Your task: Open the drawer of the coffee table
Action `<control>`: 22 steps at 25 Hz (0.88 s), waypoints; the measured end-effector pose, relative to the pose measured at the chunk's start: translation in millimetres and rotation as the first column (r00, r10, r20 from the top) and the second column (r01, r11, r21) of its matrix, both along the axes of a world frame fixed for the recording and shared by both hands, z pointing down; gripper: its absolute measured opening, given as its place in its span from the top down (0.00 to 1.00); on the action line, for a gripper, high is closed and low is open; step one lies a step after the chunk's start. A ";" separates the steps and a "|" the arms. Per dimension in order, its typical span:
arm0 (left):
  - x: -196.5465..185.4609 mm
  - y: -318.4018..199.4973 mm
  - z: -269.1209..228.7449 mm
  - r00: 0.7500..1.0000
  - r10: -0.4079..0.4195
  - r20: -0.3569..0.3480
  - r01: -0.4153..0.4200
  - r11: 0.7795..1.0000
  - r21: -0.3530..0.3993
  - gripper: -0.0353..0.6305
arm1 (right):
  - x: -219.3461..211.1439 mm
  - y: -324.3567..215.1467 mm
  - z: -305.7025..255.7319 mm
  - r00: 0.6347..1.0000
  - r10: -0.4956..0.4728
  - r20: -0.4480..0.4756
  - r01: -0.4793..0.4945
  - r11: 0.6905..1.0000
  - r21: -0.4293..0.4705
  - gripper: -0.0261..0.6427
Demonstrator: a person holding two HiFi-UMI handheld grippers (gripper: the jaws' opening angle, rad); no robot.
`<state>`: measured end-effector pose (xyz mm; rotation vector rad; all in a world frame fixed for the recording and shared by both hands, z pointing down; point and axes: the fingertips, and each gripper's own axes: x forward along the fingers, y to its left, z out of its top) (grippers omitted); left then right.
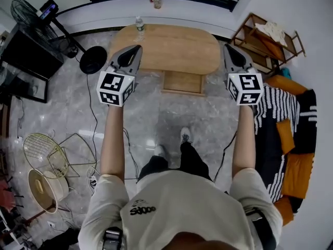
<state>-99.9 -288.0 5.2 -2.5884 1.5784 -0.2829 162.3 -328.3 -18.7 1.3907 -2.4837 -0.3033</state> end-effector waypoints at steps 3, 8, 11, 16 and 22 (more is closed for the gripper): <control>0.0 32.6 -19.6 1.000 0.015 -0.004 -0.015 1.000 0.027 0.92 | -6.5 33.9 -17.0 1.000 -0.005 0.014 0.004 1.000 0.019 0.95; 4.4 87.9 -39.3 0.999 0.043 0.009 -0.044 0.997 0.065 0.92 | -12.7 90.7 -35.7 1.000 0.006 0.012 -0.006 0.999 0.049 0.95; 5.4 116.4 -50.0 0.998 0.056 0.020 -0.058 0.994 0.093 0.92 | -18.0 120.6 -45.0 1.000 0.010 0.012 -0.011 0.998 0.067 0.95; 4.3 160.5 -56.4 0.996 0.081 0.043 -0.085 0.990 0.114 0.92 | -30.1 168.3 -51.7 1.000 0.020 0.004 -0.021 0.996 0.087 0.95; 4.1 201.4 -57.8 0.995 0.095 0.018 -0.097 0.988 0.122 0.92 | -40.2 216.8 -57.6 0.999 0.027 -0.017 -0.025 0.993 0.114 0.95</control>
